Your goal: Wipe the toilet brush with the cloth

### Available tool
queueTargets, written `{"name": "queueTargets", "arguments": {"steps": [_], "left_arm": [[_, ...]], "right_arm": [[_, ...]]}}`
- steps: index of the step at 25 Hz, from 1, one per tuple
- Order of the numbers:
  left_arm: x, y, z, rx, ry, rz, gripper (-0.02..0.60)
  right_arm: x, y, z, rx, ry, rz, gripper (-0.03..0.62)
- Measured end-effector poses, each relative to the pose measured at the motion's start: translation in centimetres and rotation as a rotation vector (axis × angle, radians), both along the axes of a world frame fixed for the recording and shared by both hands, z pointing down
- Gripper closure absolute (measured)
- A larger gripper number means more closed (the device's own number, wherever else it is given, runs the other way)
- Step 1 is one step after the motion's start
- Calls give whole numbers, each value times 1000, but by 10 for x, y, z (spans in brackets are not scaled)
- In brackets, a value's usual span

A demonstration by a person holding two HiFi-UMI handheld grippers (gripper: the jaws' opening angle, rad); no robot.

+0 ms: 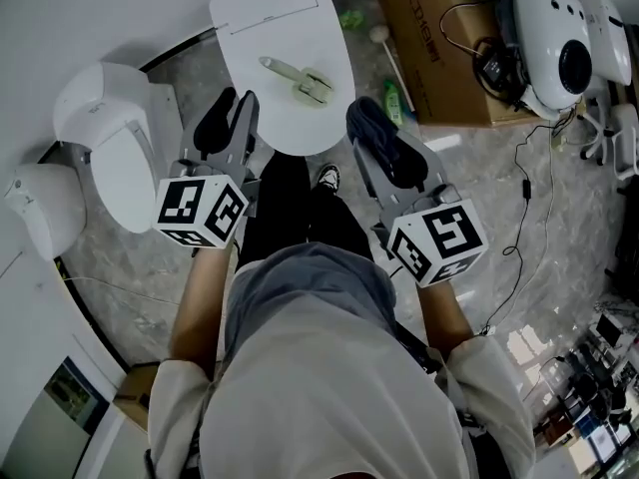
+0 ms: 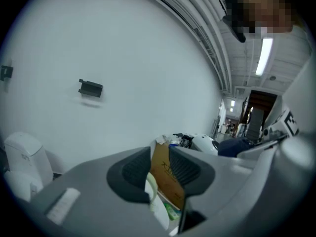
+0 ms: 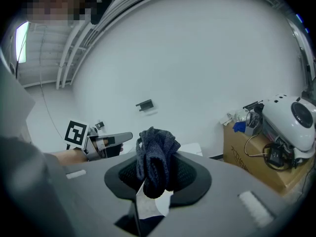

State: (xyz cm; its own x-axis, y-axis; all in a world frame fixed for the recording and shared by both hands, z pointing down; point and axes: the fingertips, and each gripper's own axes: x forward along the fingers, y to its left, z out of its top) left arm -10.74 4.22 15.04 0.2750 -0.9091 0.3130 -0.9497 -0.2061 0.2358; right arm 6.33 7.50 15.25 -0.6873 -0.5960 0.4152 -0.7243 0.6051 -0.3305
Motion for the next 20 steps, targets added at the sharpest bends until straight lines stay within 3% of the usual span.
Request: {"name": "queueTargets", "arguments": {"steps": [20], "left_arm": [[-7, -67, 83, -124, 33, 47, 581]], "right_arm": [[-8, -77, 78, -140, -32, 58, 496]]}}
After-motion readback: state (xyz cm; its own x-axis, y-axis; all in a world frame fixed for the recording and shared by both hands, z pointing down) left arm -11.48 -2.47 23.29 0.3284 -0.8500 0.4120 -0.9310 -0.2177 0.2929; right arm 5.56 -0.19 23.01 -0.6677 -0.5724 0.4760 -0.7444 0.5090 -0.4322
